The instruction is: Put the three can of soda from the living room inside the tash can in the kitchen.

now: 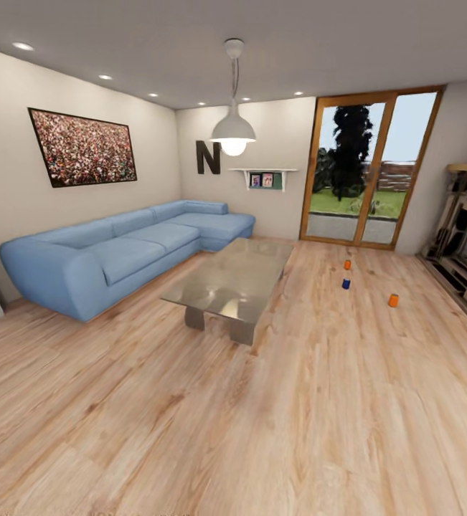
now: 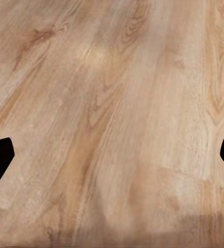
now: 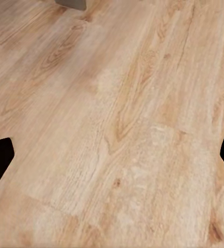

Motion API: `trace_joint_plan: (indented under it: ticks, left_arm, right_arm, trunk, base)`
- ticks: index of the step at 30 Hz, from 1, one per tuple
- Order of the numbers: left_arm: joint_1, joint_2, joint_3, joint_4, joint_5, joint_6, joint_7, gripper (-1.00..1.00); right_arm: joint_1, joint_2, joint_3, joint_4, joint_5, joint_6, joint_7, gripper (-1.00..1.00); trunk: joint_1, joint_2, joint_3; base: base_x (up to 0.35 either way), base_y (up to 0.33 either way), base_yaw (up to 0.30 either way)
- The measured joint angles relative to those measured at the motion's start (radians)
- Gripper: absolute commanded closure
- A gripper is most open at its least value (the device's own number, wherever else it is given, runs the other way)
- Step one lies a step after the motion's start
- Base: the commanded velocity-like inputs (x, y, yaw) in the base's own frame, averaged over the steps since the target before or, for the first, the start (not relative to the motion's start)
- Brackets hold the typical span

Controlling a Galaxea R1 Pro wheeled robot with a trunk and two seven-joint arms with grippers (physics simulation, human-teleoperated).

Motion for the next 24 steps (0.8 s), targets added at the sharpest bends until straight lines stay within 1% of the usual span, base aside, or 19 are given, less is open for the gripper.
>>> trace_joint_plan:
  ticks: [17,22,24]
  left_arm:
    - [0.0,0.0,0.0,0.0,-0.001,0.0,0.0,-1.0]
    - [0.0,0.0,0.001,0.0,0.0,-0.003,0.0,-1.0]
    - [0.0,0.0,0.001,0.0,0.001,-0.016,0.0,-1.0]
  right_arm:
    - [0.0,0.001,0.0,0.0,0.0,0.0,0.0,-1.0]
    - [0.0,0.0,0.0,0.0,0.0,0.0,0.0,-1.0]
    - [0.0,0.0,0.0,0.0,0.0,0.0,0.0,-1.0]
  trunk:
    - [0.0,0.0,0.0]
    - [0.0,0.0,0.0]
    - [0.0,0.0,0.0]
  base:
    - [-0.001,0.273,0.207]
    - [-0.098,0.132,0.207]
    - [-0.057,0.029,0.207]
